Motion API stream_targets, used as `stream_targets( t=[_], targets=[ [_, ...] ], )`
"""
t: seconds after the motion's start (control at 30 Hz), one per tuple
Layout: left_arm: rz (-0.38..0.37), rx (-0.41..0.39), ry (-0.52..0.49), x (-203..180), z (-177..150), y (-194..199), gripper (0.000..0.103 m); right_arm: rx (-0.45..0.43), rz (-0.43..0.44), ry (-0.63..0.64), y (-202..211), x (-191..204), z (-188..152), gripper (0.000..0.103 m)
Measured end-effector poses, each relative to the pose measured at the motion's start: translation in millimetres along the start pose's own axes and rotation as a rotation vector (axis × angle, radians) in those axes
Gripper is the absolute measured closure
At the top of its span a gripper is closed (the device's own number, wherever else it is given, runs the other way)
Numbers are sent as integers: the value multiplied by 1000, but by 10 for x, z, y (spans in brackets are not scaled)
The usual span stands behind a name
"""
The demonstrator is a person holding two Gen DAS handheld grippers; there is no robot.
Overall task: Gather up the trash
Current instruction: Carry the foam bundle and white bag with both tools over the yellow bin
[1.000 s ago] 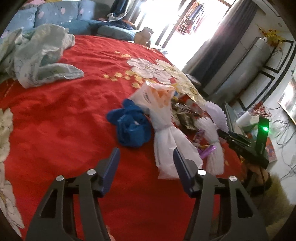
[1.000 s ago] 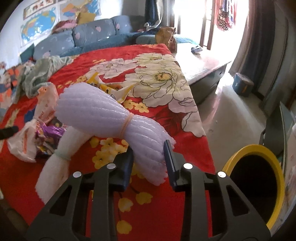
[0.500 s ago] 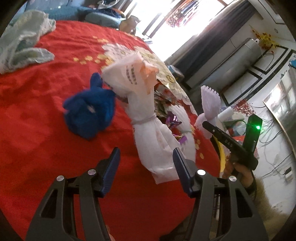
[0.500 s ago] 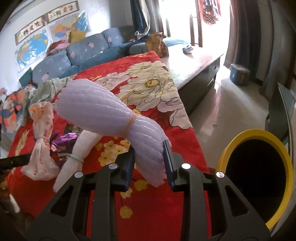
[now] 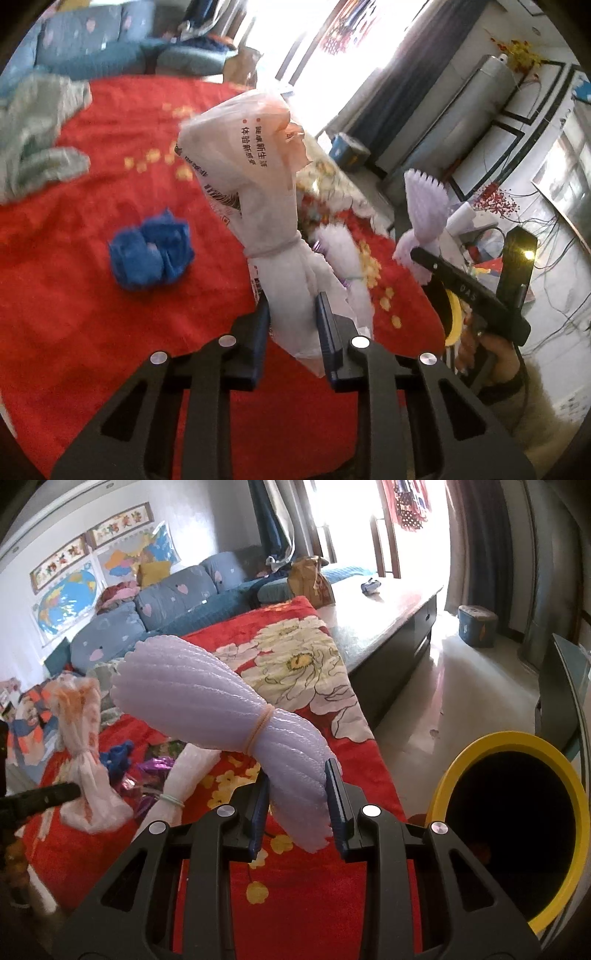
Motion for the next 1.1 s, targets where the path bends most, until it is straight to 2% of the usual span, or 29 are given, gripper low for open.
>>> stream_targets(
  t=[0.2,0.43,0.7,1.1],
  targets=[
    [34,-109,-70,-204,186,289,80,-24,22,-24,103,-14,27,80],
    [24,-167,-130,-516,294,387,80,-60,27,-47,272,-34,74,80],
    [16,-175,-202,-949,283,282,80,-87,10,-103,440,-212,72,80],
    [19,-179,-311,-1457,186,94,80,-112,-64,-174,626,-579,-63,80]
  ],
)
Point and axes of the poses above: each gripper's, at about its wrist camera, not at the fingertips, and y roughly against the way its jaws point, x to its left, z to its top, the point moved 2 cm from there along -y, roughly the way its jaws point, and after that the axes turned 9 degrees about y, right-handed, at the moved point
